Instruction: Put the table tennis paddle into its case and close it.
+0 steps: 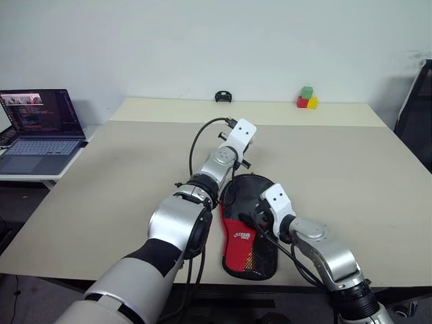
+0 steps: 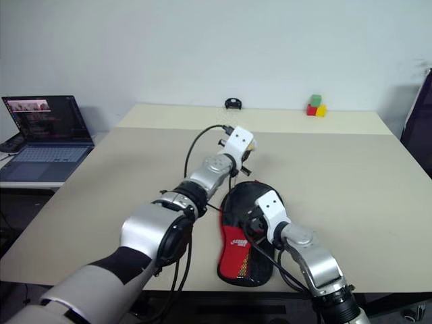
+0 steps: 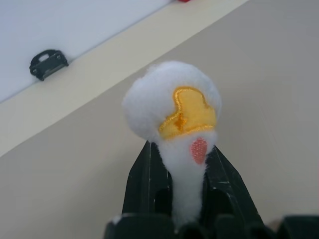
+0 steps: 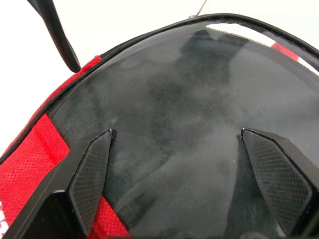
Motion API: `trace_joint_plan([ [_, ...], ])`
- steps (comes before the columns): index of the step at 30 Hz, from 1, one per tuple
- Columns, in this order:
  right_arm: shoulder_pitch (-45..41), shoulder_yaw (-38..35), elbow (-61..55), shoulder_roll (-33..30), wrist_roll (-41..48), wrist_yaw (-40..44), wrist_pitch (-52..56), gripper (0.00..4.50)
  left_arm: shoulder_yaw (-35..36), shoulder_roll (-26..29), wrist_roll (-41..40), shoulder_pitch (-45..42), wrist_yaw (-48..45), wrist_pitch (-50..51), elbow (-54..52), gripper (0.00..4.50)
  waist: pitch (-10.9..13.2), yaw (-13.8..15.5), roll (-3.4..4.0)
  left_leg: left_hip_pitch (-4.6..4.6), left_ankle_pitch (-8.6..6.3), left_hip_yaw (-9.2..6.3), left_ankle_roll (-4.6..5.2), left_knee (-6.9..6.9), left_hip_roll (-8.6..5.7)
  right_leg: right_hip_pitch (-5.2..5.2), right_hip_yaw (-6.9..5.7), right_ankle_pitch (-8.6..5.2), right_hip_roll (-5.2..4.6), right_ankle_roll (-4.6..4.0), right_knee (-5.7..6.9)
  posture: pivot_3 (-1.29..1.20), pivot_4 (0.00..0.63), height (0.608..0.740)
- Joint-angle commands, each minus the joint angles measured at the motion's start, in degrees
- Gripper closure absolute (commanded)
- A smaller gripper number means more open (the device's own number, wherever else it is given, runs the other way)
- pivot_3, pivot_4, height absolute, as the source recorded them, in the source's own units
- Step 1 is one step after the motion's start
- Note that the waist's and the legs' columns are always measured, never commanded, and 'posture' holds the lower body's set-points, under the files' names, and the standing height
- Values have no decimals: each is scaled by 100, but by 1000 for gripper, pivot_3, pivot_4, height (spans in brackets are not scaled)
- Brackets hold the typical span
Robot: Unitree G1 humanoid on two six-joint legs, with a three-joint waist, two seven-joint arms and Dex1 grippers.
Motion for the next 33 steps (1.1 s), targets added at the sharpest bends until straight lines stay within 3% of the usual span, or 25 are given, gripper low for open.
trace_joint_plan([
  [1,370,168,396,-78,-64,-62,555,0,-59,-179,69,-322,-176,-173,-275,4294,0,-5,0,0,0,0,0,-1,0,0,1,0,0,0,-1,0,150,740],
  [10,355,150,360,13,-12,-161,601,0,-540,-320,470,501,-752,87,-242,4294,-5,-26,7,13,0,3,0,-18,0,4,5,0,1,0,-8,0,150,740],
  [19,266,191,495,100,-13,-151,545,0,-419,-158,330,524,-869,111,-274,1088,-6,-26,6,15,0,3,0,-24,1,5,6,0,1,0,-11,0,150,740],
  [27,103,161,752,55,-11,-18,387,0,-130,186,-33,480,-1551,-134,-359,1088,-7,-58,7,24,1,5,-1,-27,1,6,5,0,1,0,-5,0,150,740],
  [33,4,70,677,-90,47,167,416,0,110,875,-403,816,-2474,-404,-543,1088,-7,-65,8,27,1,7,-1,-28,2,5,6,0,2,-1,-1,0,150,740],
])
